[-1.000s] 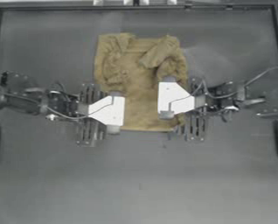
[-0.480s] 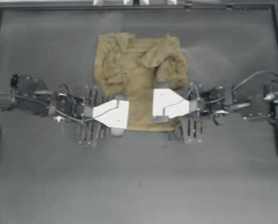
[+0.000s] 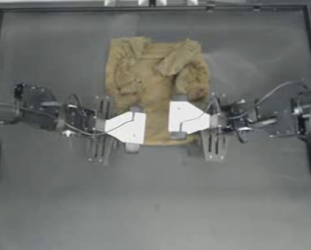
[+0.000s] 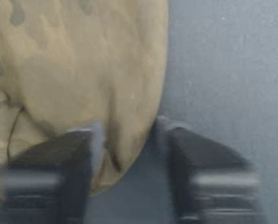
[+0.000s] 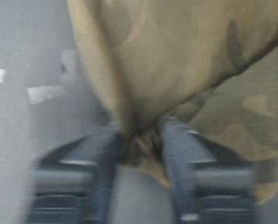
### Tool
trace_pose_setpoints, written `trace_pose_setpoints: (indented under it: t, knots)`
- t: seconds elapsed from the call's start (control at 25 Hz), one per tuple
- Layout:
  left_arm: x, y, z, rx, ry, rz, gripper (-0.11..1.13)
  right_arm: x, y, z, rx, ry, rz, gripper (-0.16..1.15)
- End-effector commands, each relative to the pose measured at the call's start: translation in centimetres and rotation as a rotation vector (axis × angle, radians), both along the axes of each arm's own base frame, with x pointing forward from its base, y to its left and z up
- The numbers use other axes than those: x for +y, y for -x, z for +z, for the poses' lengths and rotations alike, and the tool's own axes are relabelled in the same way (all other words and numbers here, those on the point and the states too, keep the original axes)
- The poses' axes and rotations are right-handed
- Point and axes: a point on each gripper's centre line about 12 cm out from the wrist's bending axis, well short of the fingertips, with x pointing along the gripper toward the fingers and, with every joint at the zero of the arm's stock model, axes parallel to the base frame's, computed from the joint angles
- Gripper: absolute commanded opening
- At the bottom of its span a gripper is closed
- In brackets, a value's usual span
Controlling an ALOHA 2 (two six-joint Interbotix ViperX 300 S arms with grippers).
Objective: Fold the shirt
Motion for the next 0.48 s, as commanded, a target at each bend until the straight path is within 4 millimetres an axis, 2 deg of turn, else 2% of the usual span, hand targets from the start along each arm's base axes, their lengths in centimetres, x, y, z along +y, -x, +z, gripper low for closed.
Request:
trace_pose_setpoints:
  t: [0.04,0.16,0.2,0.32,0.48]
  knots:
    - [0.3,-0.1,0.6,-0.003,-0.009,0.002,0.26,0.2,-0.2,0.3,0.000,0.001,0.004,0.30]
    - [-0.2,-0.1,0.6,0.012,-0.033,-0.045,-0.05,0.4,-0.3,0.2,-0.001,-0.004,0.001,0.03]
    - [-0.2,-0.1,0.7,0.017,-0.040,-0.049,-0.05,0.4,-0.3,0.2,0.000,-0.005,-0.001,0.01]
    - [-0.6,-0.2,1.1,0.016,-0.041,-0.049,0.06,0.5,-0.3,0.4,-0.009,-0.012,-0.005,0.06]
    - [-1.5,-0.2,2.1,-0.012,-0.041,-0.062,0.06,1.1,-0.4,0.9,-0.037,-0.029,-0.010,0.06]
